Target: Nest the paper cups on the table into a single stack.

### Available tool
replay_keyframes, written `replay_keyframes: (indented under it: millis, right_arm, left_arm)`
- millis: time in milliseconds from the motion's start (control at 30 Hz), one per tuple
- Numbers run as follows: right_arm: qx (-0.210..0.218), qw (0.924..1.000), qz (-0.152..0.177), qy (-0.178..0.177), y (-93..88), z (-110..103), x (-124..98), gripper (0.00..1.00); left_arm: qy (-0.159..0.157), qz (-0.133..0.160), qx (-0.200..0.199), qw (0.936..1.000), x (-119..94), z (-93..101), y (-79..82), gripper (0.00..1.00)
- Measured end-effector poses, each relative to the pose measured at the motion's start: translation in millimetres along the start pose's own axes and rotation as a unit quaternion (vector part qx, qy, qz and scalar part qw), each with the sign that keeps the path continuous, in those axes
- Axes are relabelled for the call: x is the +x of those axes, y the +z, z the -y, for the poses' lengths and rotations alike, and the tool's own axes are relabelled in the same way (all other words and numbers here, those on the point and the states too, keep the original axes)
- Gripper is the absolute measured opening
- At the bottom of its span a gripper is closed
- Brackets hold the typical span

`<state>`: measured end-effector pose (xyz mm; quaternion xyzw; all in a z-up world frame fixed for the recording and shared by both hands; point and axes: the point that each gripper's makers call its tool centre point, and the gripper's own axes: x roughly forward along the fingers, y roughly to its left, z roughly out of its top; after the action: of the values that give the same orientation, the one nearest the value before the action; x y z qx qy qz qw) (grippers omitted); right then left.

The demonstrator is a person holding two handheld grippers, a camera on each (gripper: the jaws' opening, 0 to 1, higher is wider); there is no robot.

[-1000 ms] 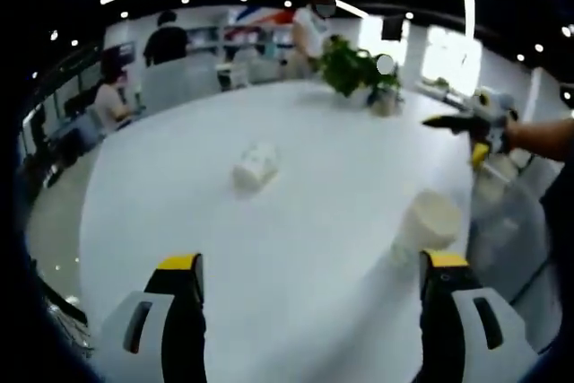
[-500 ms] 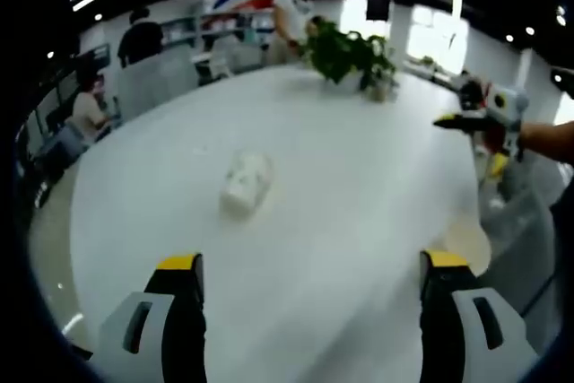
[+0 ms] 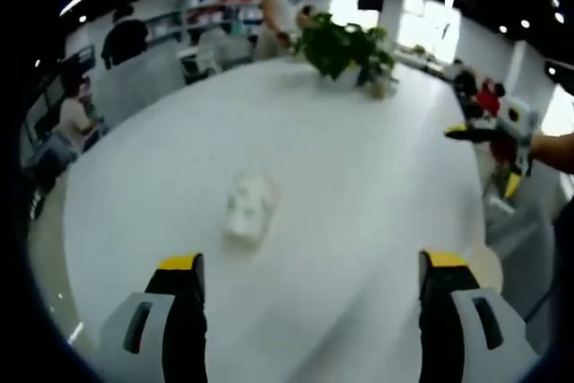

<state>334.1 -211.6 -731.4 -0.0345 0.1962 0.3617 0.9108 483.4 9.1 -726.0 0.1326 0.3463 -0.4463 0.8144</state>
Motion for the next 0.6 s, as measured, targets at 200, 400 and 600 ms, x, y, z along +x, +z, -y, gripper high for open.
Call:
replay_keyframes:
  millis: [200, 400, 600]
  right_arm:
    - [0.001, 1.0000, -0.002, 0.002, -0.2, -1, 2, 1.00]
    - [0.006, 1.0000, -0.002, 0.003, -1.9, -2, 5, 1.00]
    - [0.010, 1.0000, 0.001, 0.001, -2.7, 0, 6, 1.00]
  left_arm:
    - [-0.011, -0.025, 0.005, 0.9996, 14, -11.6, 13.9, 0.98]
    - [-0.021, -0.043, 0.015, 0.9987, 27, -17.3, 24.2, 0.96]
    - [-0.023, -0.064, 0.032, 0.9971, 50, -28.5, 31.7, 0.95]
